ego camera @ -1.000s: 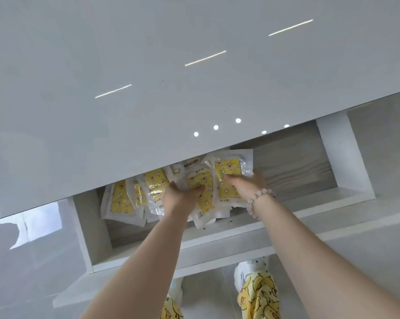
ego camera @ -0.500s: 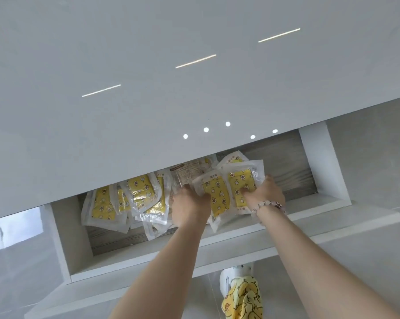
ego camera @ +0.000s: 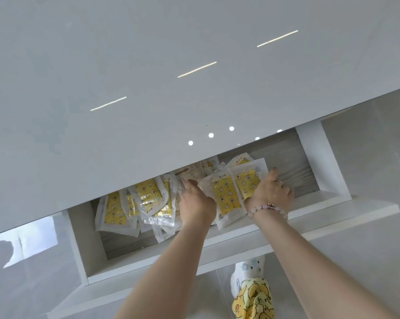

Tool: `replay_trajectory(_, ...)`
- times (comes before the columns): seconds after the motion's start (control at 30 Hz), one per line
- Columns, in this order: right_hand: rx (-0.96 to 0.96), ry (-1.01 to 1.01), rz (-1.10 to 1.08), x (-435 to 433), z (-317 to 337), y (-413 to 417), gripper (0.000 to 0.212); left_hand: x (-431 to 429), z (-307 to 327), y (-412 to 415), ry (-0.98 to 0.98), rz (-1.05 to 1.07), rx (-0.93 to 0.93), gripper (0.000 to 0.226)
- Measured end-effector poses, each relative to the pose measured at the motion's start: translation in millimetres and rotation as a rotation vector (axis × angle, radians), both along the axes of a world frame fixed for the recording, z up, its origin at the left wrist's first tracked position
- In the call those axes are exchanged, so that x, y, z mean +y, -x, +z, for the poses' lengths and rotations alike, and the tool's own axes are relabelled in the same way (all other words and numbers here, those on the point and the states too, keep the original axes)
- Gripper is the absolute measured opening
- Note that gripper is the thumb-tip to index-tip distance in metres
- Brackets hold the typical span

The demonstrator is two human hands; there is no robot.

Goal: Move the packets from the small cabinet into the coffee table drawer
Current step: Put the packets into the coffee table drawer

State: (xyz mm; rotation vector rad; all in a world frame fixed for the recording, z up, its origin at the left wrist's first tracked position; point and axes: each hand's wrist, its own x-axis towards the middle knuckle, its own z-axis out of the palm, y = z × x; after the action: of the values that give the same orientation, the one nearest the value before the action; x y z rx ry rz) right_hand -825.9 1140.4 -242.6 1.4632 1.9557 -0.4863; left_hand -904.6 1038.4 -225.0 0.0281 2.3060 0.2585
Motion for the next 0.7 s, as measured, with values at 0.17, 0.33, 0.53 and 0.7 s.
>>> replay_trajectory(0.17, 0.038, -0.046, 0.170, 7.8, 42.7, 4.1, 0.087, 6.5, 36.5, -4.5, 0.015, -0.175, -0.059, 0.055)
replay_trajectory(0.33, 0.052, -0.208, 0.427, 38.4, 113.9, 2.5, 0.055, 7.6, 102.4, 1.2, 0.025, -0.451, -0.030, 0.051)
replay_trajectory(0.53, 0.120, -0.176, 0.592, 41.1, 222.6, -2.6, 0.039, -2.0, 215.4, 23.2, 0.138, -0.697, 0.222, 0.038)
replay_trajectory(0.7, 0.304, -0.128, 0.861, 20.2, 328.3, 29.6, 0.041, -27.4, 323.4, 53.7, 0.127, -0.596, 0.416, 0.040)
